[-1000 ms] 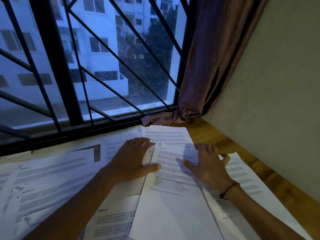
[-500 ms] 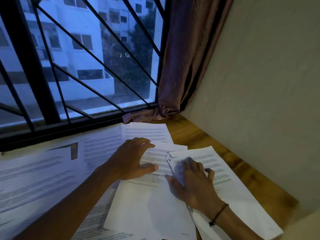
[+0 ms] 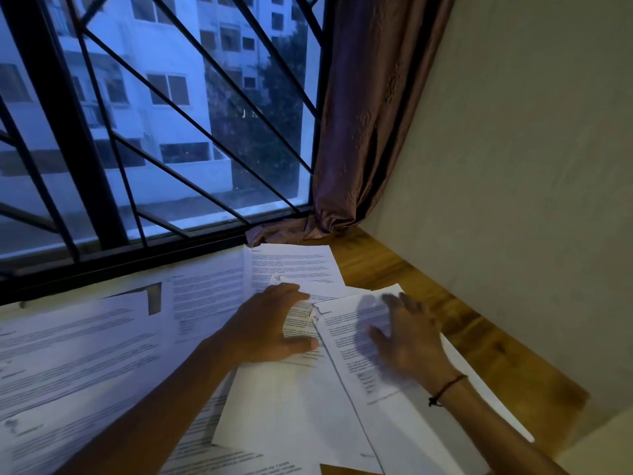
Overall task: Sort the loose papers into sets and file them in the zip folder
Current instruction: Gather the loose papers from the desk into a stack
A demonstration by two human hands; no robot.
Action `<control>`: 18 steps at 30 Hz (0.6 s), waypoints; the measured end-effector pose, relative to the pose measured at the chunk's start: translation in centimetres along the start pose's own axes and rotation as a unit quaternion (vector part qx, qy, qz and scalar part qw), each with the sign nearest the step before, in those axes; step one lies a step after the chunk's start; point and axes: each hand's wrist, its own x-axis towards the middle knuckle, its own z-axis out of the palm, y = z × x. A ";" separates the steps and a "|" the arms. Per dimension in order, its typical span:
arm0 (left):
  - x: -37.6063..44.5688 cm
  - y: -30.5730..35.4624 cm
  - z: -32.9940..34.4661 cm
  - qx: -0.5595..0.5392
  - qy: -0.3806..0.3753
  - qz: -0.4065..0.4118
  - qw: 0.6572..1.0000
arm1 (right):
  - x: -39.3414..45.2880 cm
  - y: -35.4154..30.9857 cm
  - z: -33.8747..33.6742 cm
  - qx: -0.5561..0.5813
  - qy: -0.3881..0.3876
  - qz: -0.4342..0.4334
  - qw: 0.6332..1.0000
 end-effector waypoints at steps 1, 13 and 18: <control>-0.1 -0.1 -0.2 -0.004 0.012 -0.015 1.000 | 0.7 1.4 -0.1 -0.013 -0.007 0.025 1.000; -1.3 -1.3 -1.0 0.020 -0.035 -0.070 0.997 | 3.5 7.0 -0.2 0.141 -0.015 -0.048 0.989; -1.1 -1.8 -1.0 -0.076 0.030 -0.124 0.989 | 3.6 6.8 0.5 0.263 0.043 0.026 0.964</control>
